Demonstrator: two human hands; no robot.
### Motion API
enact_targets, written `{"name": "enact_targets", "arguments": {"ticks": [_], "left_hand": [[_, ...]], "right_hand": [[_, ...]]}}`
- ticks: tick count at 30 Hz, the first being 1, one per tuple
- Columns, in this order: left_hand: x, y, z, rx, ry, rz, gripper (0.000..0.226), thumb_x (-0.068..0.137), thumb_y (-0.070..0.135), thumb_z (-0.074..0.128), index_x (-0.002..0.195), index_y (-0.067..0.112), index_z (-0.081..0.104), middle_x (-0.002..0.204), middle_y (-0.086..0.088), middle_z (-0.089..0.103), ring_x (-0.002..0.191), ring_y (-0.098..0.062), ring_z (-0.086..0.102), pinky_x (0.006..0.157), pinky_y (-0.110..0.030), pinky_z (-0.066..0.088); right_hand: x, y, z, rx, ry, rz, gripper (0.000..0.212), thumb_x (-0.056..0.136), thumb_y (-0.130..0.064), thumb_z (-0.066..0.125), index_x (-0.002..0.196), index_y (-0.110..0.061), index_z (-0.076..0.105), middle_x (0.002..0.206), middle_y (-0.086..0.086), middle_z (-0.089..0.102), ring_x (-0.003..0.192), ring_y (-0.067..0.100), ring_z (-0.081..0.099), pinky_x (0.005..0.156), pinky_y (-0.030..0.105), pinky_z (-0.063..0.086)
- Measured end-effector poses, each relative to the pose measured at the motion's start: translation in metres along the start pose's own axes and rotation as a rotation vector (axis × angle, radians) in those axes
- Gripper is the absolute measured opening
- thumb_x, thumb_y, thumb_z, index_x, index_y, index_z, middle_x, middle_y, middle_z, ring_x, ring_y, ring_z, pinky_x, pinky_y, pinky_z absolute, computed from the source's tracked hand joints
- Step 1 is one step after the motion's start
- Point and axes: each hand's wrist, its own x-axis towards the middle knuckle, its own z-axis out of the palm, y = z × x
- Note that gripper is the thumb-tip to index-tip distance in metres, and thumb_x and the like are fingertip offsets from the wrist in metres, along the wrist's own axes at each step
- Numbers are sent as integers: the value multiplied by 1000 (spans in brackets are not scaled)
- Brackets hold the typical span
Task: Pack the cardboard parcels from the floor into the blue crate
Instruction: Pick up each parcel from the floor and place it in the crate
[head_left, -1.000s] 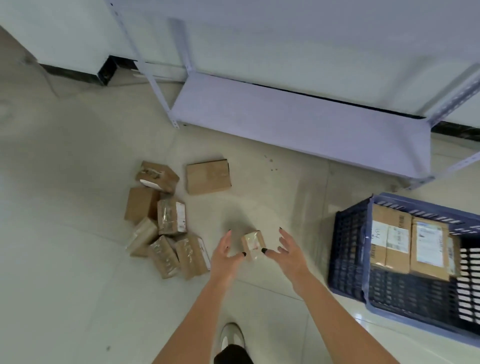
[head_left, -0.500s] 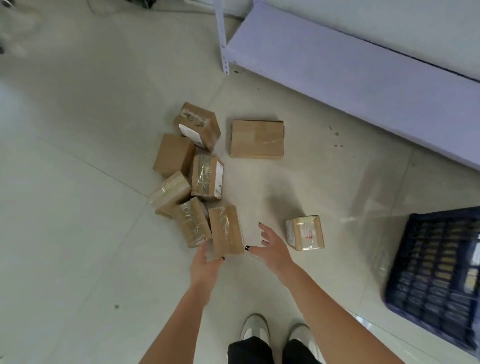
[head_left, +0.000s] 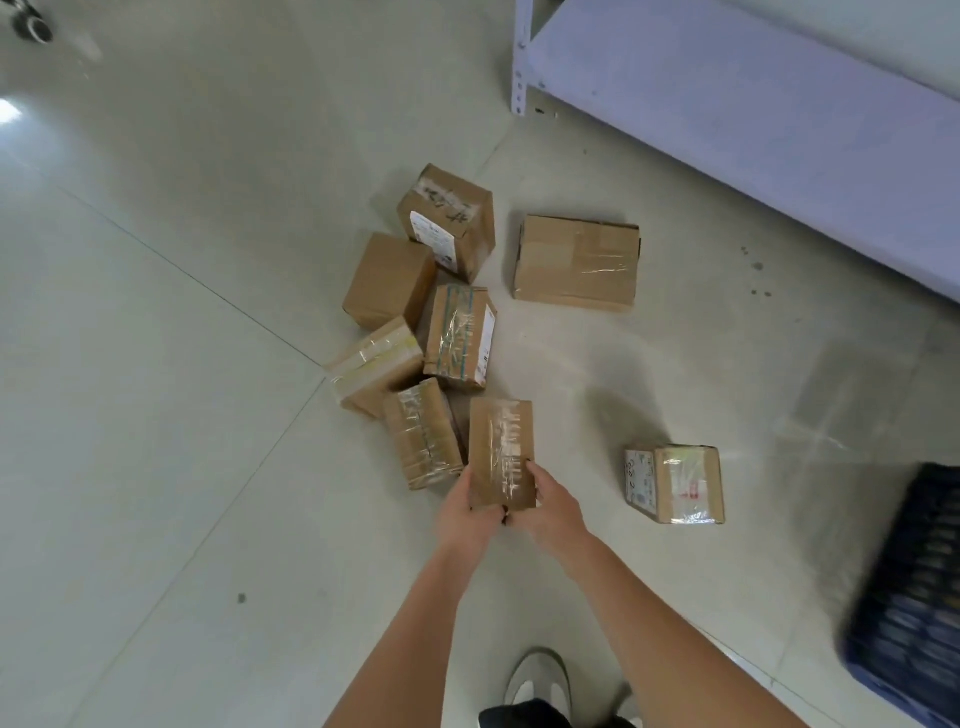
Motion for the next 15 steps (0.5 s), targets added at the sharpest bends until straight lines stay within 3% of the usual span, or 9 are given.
{"name": "enact_targets", "arguments": {"ticks": [2,3,6,7,8,10,11,13,15], "left_hand": [[-13,10,2,-30,-18,-2,63,80,-5,54,137,21,43,125,-4,61,115,-18,57,95,-27,47],[-20,14,3,-44,-34,-3,63,79,-6,54,134,23,45,121,-1,63,110,-15,59,91,-26,49],[-43,26,8,-131,-23,-31,55,72,-8,59,103,36,53,92,21,63,83,4,58,60,-6,46],[-53,32,10,-166,-5,-41,55,67,-5,62,100,38,53,91,24,61,85,3,57,60,-4,46],[-61,38,11,-179,-1,-49,59,62,-1,64,108,35,54,102,21,61,96,-3,58,72,-8,48],[-79,58,17,-122,-20,-73,74,66,4,65,134,21,43,132,1,48,120,-19,49,100,-31,43],[-87,70,22,-76,-26,-61,70,68,7,63,134,16,43,134,-7,42,120,-24,48,103,-38,41],[-96,92,32,-22,-2,-27,55,65,10,64,118,5,51,125,-17,41,113,-31,50,99,-40,43],[-101,114,46,-10,15,-6,43,67,9,67,106,4,50,117,-12,33,106,-24,47,89,-28,42]], "right_hand": [[-15,-8,-8,72,26,8,90,70,-6,73,145,-21,27,143,1,46,129,19,46,106,32,39],[-24,-12,-14,105,41,11,91,69,-4,74,145,-20,27,144,1,45,130,19,45,108,33,38],[-56,-26,-34,137,70,5,93,67,-1,75,145,-19,28,145,2,42,133,17,41,110,34,36],[-66,-31,-40,142,77,4,93,66,-1,76,145,-19,29,144,2,44,132,17,42,109,34,37],[-76,-36,-46,144,87,3,92,66,-2,75,144,-20,30,140,3,46,129,18,45,106,33,40],[-94,-46,-57,140,131,-1,80,70,-4,71,141,-20,35,130,6,51,116,19,52,90,26,46],[-102,-52,-62,126,160,-7,72,72,-6,69,136,-17,40,125,8,52,106,19,53,80,23,45],[-113,-62,-74,70,218,-36,48,72,-7,66,117,-11,51,116,14,52,92,21,54,69,22,43],[-122,-68,-87,25,260,-66,37,73,-5,64,109,-7,54,116,16,47,95,26,54,77,30,48]]}}
